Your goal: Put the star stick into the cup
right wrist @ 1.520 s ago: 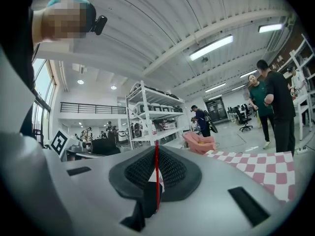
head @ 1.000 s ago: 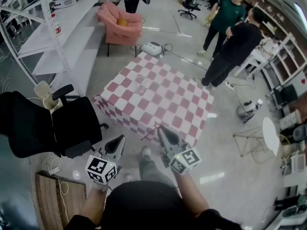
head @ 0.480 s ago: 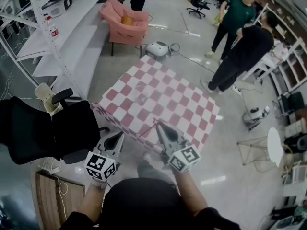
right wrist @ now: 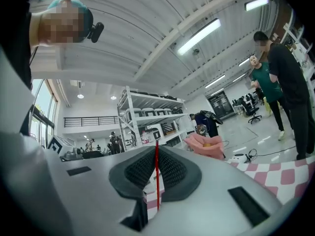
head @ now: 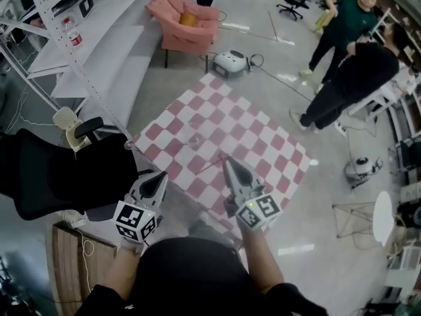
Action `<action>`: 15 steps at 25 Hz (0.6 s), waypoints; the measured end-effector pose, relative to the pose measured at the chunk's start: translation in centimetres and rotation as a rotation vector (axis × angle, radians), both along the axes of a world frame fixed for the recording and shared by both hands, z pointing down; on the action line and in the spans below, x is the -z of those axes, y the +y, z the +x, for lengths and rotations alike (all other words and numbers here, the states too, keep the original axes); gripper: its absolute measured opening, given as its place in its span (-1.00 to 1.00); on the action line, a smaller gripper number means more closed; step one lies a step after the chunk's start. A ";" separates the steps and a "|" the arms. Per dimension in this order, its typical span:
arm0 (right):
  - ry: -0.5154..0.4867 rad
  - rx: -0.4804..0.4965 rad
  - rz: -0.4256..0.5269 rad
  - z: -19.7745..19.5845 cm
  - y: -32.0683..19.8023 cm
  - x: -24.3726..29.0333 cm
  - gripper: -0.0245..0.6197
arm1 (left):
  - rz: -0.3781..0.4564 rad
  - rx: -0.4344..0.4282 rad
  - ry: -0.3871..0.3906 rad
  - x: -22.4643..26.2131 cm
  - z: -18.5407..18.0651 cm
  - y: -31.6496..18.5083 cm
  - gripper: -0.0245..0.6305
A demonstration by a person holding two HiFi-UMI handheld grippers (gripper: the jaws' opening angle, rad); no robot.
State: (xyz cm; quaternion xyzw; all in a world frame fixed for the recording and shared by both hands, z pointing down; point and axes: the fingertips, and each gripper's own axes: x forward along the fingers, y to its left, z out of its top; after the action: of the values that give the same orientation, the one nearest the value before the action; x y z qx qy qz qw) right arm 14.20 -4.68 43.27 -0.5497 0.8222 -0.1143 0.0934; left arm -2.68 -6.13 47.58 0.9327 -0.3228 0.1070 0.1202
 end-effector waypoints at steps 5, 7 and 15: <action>-0.016 0.024 -0.001 1.9 -2.8 -0.5 -0.84 | -0.010 0.041 -0.033 -0.6 0.7 -1.1 -0.80; -0.027 0.028 0.000 2.3 -4.0 -0.4 -0.84 | -0.014 0.057 -0.042 -0.7 0.5 -1.5 -0.79; -0.029 0.025 0.005 2.9 -8.0 0.3 -0.84 | -0.034 0.104 -0.044 -0.7 -0.9 -3.6 -0.79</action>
State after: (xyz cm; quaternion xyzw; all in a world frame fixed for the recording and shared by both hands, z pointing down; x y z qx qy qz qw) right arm 17.11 -12.67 42.99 -0.5373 0.8280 -0.1214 0.1050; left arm -3.53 -9.78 48.29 0.9098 -0.3718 0.1265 0.1345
